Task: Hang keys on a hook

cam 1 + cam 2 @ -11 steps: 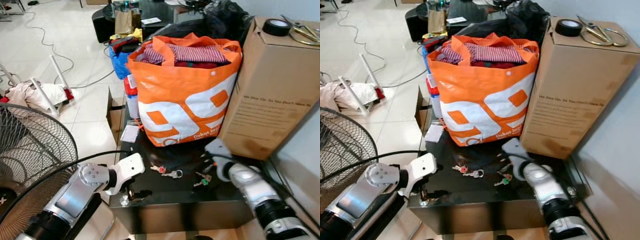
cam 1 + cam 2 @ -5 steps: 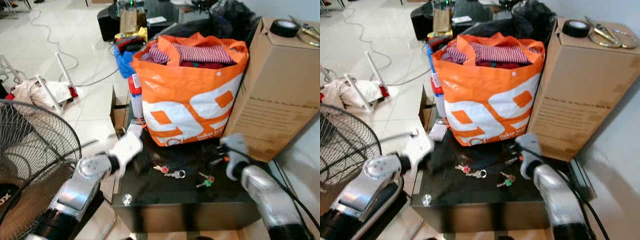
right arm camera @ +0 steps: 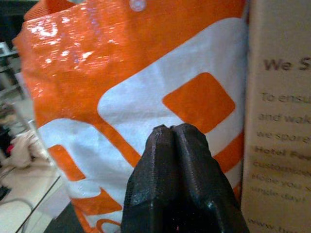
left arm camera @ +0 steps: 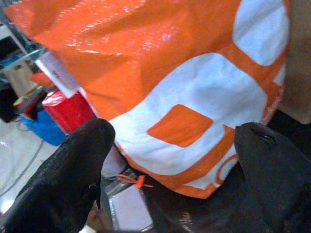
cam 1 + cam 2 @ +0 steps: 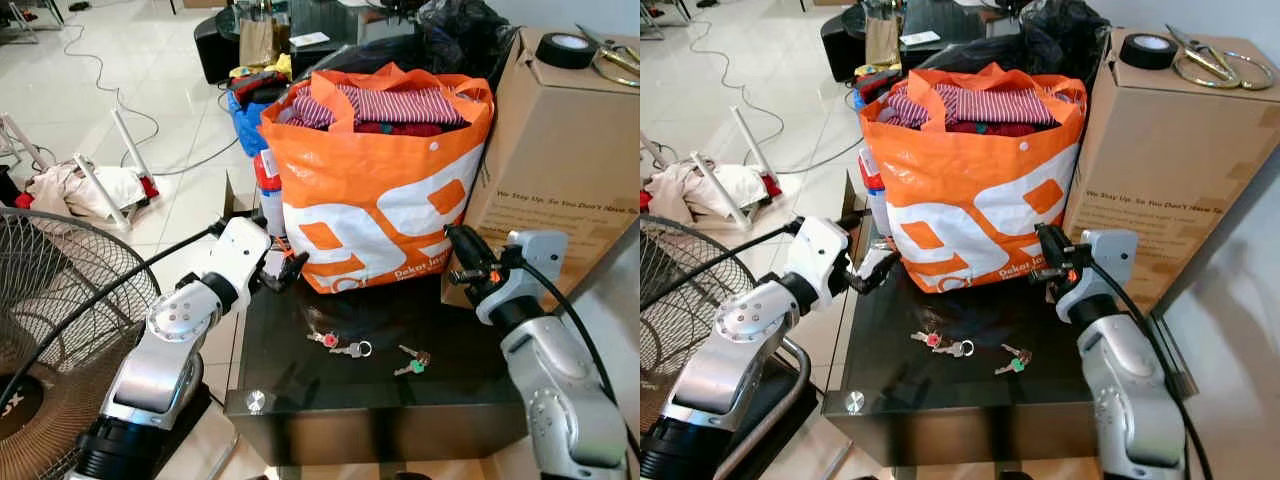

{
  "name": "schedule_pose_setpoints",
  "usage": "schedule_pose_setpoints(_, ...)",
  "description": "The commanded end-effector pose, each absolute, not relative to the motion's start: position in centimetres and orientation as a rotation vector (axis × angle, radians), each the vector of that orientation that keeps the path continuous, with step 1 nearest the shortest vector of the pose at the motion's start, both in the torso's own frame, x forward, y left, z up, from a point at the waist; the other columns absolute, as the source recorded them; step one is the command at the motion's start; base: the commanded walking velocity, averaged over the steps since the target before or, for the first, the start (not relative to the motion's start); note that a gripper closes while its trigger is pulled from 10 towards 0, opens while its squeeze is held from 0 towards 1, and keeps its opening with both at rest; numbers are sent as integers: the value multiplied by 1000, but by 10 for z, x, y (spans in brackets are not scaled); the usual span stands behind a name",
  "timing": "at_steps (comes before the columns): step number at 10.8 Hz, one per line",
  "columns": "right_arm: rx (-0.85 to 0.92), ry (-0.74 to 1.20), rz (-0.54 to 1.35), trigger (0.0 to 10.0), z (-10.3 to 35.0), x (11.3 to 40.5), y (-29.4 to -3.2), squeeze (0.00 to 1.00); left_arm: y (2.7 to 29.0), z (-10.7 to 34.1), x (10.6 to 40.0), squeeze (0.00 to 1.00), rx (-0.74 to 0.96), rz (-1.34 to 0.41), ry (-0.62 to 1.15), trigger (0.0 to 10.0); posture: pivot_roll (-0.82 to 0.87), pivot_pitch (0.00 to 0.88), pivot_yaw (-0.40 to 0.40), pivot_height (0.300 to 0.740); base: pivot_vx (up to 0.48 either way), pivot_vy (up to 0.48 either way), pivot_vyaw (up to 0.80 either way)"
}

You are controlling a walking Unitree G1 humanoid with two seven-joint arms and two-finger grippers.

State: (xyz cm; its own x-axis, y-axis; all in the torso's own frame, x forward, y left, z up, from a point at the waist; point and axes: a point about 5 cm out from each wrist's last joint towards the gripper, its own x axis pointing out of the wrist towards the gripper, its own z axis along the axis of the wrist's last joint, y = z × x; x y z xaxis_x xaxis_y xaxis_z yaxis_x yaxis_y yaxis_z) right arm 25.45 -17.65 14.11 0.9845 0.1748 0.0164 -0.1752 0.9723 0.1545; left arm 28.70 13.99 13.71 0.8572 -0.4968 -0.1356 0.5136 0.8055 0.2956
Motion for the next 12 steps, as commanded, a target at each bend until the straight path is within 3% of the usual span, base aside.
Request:
schedule_pose_setpoints(1, 159, -39, 142, 0, 149, 255, -173, 0, 141, 141, 288, 0, 358, -512, 40, 10000, -163, 0, 90, 740, 0, 0, 0)
schedule_pose_setpoints(3, 138, -54, 114, 0, 155, 259, -169, 0, 141, 136, 286, 0, 370, -488, 68, 10000, -149, 0, 82, 740, 0, 0, 0)
schedule_pose_setpoints(4, 106, -42, 92, 824, 158, 263, -169, 0, 141, 137, 286, 0, 380, -488, 77, 10000, -151, 0, 79, 740, 0, 0, 0)
schedule_pose_setpoints(5, 87, -36, 73, 7020, 158, 265, -172, 0, 140, 136, 286, 0, 369, -493, 79, 10000, -145, 0, 71, 740, -259, 0, 0)
schedule_pose_setpoints(6, 69, -1, 33, 10000, 155, 267, -176, 0, 138, 136, 286, 0, 354, -489, 79, 10000, -148, 0, 65, 740, -262, 0, 0)
schedule_pose_setpoints(12, -37, 61, 2, 10000, 145, 269, -172, 0, 143, 132, 291, 0, 335, -415, 90, 10000, -140, 0, 40, 740, -293, 0, 0)
